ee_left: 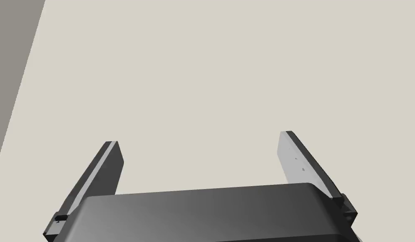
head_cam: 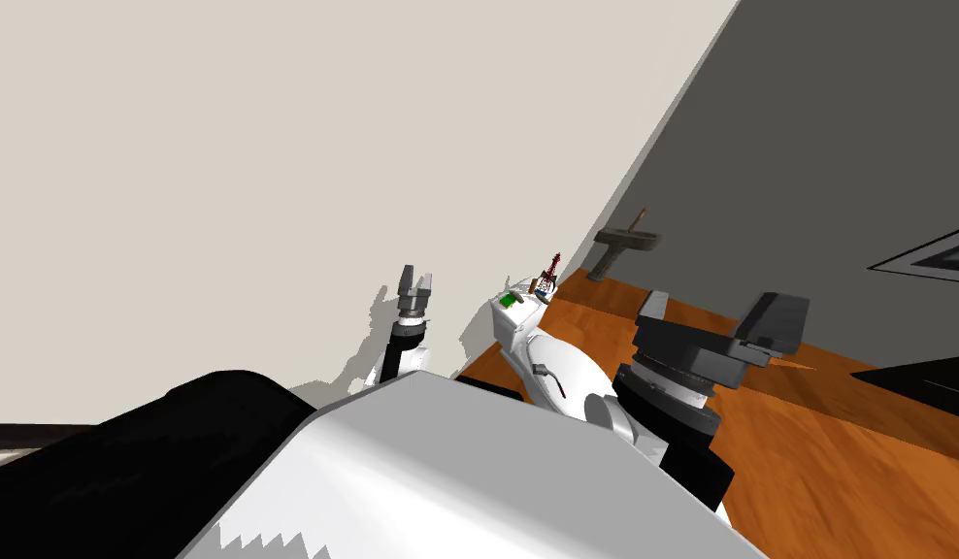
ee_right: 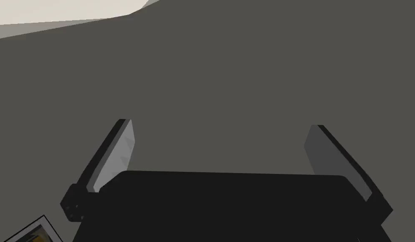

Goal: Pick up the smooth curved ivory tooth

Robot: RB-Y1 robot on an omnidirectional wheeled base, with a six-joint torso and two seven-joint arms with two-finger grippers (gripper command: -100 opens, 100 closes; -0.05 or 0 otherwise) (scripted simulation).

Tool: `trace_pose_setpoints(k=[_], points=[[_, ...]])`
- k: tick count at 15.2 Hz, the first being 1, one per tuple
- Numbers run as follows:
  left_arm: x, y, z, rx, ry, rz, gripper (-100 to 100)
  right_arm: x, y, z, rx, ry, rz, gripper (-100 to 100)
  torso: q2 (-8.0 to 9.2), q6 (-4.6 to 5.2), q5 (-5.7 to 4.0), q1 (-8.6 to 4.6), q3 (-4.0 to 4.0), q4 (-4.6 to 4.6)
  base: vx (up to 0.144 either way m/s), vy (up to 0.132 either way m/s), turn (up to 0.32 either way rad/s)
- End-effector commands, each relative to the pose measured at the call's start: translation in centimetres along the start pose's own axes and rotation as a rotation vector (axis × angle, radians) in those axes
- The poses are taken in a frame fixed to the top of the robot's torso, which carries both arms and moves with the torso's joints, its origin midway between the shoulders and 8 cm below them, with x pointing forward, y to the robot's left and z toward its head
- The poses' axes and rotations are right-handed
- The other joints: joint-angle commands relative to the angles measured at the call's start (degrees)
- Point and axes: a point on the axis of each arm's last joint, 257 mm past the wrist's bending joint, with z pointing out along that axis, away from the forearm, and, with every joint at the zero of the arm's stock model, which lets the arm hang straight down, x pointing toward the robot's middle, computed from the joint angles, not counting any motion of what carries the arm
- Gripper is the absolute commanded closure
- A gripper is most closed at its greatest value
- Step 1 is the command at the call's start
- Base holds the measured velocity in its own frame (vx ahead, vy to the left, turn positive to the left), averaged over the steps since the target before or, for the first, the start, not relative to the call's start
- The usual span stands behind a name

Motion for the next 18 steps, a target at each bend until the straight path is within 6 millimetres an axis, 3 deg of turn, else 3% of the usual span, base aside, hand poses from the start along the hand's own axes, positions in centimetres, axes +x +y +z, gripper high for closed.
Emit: trace_pose_setpoints(k=[1,14,18], points=[[0.0,0.0,0.0,0.000,0.000,0.000,0,0.6,-0.3,-0.1,0.010,0.047,0.000,-100,0.00,0.00,0.00,0.00,0.00,0.00,0.001,-0.002,0.060],[0.0,0.0,0.0,0.000,0.000,0.000,0,3.4,-3.3,-1.6,0.118,0.278,0.016,-100,-0.03,-0.02,-0.02,-0.11,-0.02,-0.01,0.005,-0.016,0.104],[0.0,0.0,0.0,0.000,0.000,0.000,0,4.1,-5.3,-2.8,0.197,0.357,0.030,-100,-0.04,0.00,-0.02,-0.10,-0.02,-0.01,0.004,-0.017,0.128]])
